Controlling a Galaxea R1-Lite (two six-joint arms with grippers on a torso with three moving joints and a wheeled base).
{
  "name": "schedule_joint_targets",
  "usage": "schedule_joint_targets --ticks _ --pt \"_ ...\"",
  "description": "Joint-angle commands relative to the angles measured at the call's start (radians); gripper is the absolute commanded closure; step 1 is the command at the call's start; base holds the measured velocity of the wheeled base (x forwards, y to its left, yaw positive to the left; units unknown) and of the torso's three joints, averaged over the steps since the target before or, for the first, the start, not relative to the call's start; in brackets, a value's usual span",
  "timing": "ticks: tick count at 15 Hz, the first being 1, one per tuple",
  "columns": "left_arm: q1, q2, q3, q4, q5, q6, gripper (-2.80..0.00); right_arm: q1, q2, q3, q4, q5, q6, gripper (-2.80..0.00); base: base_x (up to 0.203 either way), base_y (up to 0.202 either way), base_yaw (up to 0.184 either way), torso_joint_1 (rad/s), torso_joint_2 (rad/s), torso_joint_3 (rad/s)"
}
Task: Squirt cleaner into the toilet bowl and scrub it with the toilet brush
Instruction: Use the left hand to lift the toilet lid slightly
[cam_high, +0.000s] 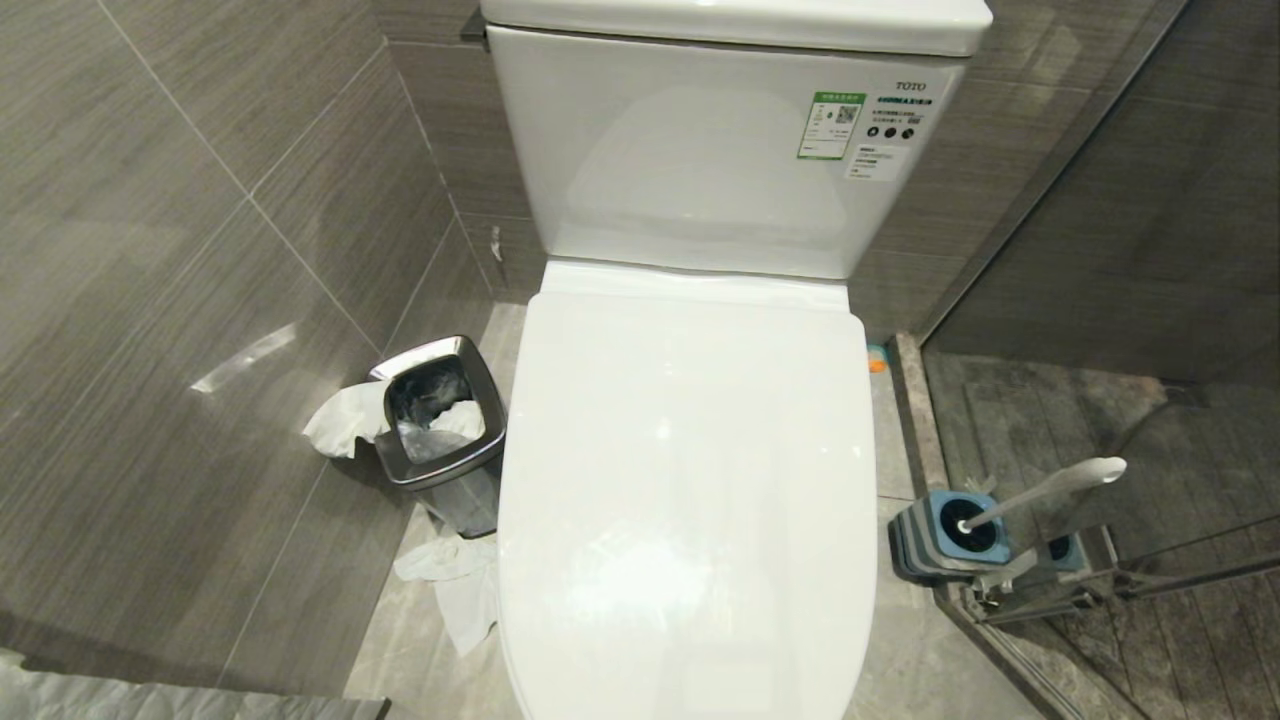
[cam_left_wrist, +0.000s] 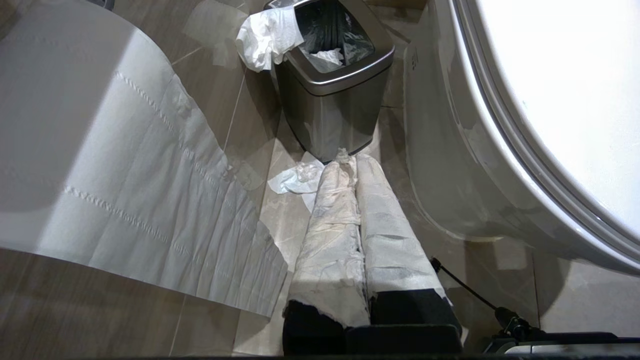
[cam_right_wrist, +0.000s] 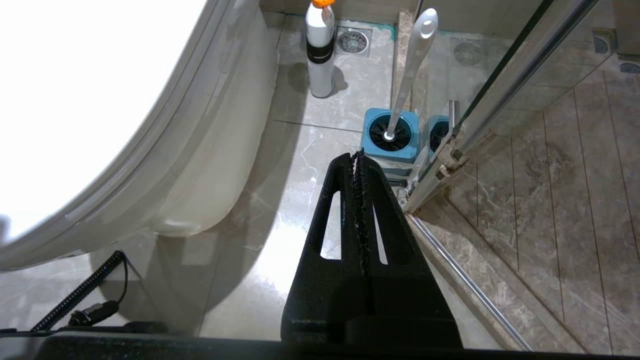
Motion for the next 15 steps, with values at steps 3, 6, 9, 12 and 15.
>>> schedule_joint_targets --ticks 3,6,9,12,15 --pt "0.000 0.001 0.002 0.000 0.000 -0.001 0.00 0.000 0.001 0.000 0.000 0.000 0.000 0.00 0.000 0.000 0.000 0.000 0.00 0.000" --pt "0.000 0.001 0.002 0.000 0.000 -0.001 0.00 0.000 0.001 0.000 0.000 0.000 0.000 0.00 0.000 0.000 0.000 0.000 0.00 0.000" --pt "0.000 0.001 0.002 0.000 0.000 0.000 0.00 0.001 0.001 0.000 0.000 0.000 0.000 0.00 0.000 0.000 0.000 0.000 0.00 0.000" --pt "0.000 0.001 0.002 0.000 0.000 0.000 0.00 0.001 0.001 0.000 0.000 0.000 0.000 0.00 0.000 0.000 0.000 0.000 0.00 0.000" --pt "0.000 0.001 0.002 0.000 0.000 -0.001 0.00 0.000 0.001 0.000 0.000 0.000 0.000 0.00 0.000 0.000 0.000 0.000 0.00 0.000"
